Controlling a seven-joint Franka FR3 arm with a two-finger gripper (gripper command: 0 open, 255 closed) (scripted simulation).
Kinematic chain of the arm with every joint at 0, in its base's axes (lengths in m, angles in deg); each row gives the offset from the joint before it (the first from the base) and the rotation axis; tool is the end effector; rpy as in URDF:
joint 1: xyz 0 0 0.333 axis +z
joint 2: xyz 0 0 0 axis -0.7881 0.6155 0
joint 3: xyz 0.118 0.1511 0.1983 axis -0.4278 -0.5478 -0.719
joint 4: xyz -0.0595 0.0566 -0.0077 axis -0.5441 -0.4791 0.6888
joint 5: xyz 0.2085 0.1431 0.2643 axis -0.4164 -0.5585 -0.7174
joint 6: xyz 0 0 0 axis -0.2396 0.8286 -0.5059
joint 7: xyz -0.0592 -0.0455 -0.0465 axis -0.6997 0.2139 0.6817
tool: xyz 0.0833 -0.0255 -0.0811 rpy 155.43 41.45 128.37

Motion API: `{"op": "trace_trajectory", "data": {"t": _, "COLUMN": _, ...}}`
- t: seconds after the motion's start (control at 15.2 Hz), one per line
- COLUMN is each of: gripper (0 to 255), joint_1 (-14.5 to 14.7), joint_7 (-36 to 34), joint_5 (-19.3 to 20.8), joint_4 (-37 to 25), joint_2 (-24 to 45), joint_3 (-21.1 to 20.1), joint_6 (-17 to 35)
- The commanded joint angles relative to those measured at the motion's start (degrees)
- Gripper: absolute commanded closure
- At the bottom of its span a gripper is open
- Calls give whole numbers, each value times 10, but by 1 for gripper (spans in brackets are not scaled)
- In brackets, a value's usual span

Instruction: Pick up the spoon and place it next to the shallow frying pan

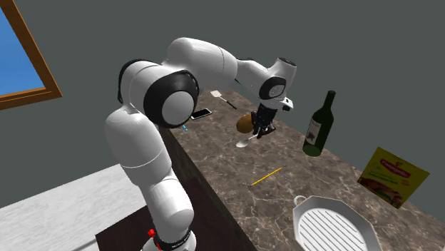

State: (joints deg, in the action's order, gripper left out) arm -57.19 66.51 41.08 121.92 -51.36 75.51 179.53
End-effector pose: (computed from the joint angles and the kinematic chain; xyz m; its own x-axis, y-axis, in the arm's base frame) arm 0.4756 0.0305 0.4096 0.9870 -0.0760 -0.1417 -0.0974 -0.9837 -0.1508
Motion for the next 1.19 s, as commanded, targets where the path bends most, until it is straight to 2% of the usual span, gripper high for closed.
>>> {"op": "trace_trajectory", "data": {"t": 0.0, "gripper": 255, "joint_1": -12, "joint_7": 22, "joint_5": 9, "joint_4": -28, "joint_2": 26, "joint_3": 14, "joint_6": -7}}
{"op": "trace_trajectory", "data": {"t": 0.59, "gripper": 255, "joint_1": -65, "joint_7": 114, "joint_5": 31, "joint_4": -163, "joint_2": 134, "joint_3": 67, "joint_6": -48}}
{"op": "trace_trajectory", "data": {"t": 1.12, "gripper": 255, "joint_1": -112, "joint_7": 184, "joint_5": 36, "joint_4": -336, "joint_2": 258, "joint_3": 98, "joint_6": -106}}
